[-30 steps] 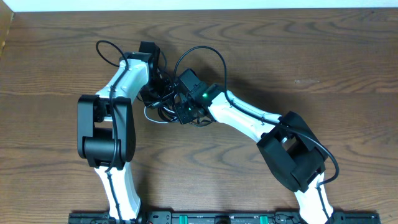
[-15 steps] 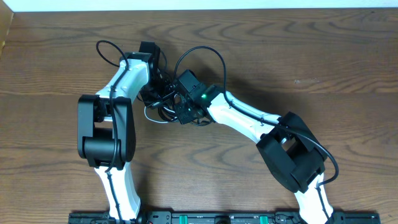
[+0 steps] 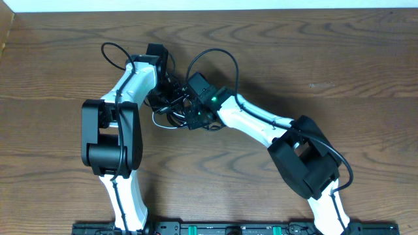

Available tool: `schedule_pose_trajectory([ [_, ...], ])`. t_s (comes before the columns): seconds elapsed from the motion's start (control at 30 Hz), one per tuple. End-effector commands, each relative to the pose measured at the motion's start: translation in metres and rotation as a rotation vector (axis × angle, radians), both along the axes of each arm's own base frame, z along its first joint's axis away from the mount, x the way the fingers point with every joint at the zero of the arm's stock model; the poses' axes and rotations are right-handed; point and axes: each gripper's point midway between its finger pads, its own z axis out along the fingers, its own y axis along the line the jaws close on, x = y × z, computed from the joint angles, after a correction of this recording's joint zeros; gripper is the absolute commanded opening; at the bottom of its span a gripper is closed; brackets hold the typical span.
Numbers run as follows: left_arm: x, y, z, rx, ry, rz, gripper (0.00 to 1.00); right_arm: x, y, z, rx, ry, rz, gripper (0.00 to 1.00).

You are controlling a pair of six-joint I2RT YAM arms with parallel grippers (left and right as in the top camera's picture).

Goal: Untangle cables

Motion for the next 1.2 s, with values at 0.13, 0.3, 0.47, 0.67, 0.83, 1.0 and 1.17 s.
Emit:
schedule_pose_trajectory([
  [0.13, -0.001, 0.007, -0.006, 0.031, 0.015, 0.021, 0.08, 0.025, -0.067, -0.035, -0.135, 0.079, -0.171, 0.01],
  [0.3, -0.001, 0.008, -0.006, 0.034, 0.014, 0.021, 0.08, 0.034, -0.081, -0.035, -0.138, 0.088, -0.207, 0.01],
  [0.47, -0.001, 0.007, -0.006, 0.034, 0.015, 0.020, 0.08, 0.037, -0.076, -0.018, -0.053, 0.104, -0.163, 0.01],
  [0.67, -0.001, 0.007, -0.006, 0.034, 0.018, 0.020, 0.08, 0.042, -0.067, 0.008, 0.048, 0.094, -0.139, 0.01],
  [0.83, -0.002, 0.007, -0.006, 0.034, 0.019, 0.020, 0.08, 0.036, -0.051, 0.023, 0.205, 0.181, -0.115, 0.17],
  [1.0, -0.002, 0.007, -0.006, 0.034, 0.019, 0.020, 0.08, 0.030, -0.045, 0.026, 0.249, 0.272, -0.201, 0.25],
  [1.17, -0.002, 0.007, -0.006, 0.034, 0.019, 0.020, 0.08, 0.023, -0.037, 0.026, 0.254, 0.331, -0.276, 0.31],
])
